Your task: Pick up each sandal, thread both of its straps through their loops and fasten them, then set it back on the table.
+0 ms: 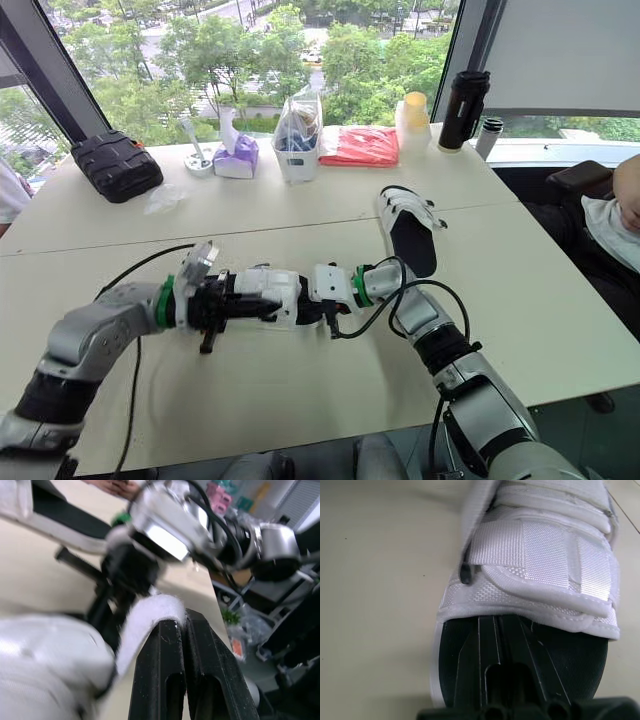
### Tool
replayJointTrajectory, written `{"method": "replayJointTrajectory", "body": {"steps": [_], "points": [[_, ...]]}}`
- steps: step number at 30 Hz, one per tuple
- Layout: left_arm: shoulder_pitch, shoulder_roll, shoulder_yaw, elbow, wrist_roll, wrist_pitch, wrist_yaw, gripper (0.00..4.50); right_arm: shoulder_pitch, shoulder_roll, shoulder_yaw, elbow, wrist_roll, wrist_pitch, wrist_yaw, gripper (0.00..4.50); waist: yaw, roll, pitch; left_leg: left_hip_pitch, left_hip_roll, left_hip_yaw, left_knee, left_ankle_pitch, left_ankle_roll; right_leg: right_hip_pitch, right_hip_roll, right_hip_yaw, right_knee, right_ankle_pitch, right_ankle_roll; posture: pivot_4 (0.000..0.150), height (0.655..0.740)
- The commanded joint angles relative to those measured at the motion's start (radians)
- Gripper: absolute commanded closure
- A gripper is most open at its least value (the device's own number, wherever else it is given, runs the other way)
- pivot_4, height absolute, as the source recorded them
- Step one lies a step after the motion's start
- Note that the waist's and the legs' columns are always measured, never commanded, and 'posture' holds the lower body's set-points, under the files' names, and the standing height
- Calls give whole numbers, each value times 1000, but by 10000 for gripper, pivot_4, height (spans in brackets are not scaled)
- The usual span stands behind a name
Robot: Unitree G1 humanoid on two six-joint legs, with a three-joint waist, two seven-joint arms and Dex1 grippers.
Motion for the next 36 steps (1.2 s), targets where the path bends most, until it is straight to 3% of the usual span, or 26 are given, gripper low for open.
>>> {"method": "replayJointTrajectory", "body": {"steps": [1,11,19,31,34,36], "points": [[-105,-34,56,28,-27,-38,5,44197,54,-10,78,58,-65,35,28,45000,-1,0,0,-1,0,0,0,0,0,-1,0,0,0,0,0,1500,7400],[-139,-90,15,190,94,-85,12,44197,62,-20,75,43,-65,40,25,45000,3,-1,1,-1,0,0,1,0,-1,-1,0,0,0,0,0,1500,7400],[-152,-148,15,249,189,-140,123,44197,57,-16,78,47,-64,45,23,45000,6,-1,1,0,0,0,2,0,-1,1,0,0,0,0,0,1500,7400],[-148,-167,6,232,174,-13,157,44197,56,-17,80,50,-62,41,24,45000,7,0,0,1,0,0,2,1,-1,3,0,0,0,0,0,1500,7400],[-156,-180,27,235,161,18,191,36112,55,-19,79,49,-62,42,26,45000,7,0,0,1,0,0,2,1,-1,3,0,0,0,0,0,1500,7400],[-158,-185,32,233,156,28,205,26521,56,-19,80,49,-62,43,26,45000,7,-1,0,1,0,-1,2,1,-1,3,0,0,0,0,0,1500,7400]]}}
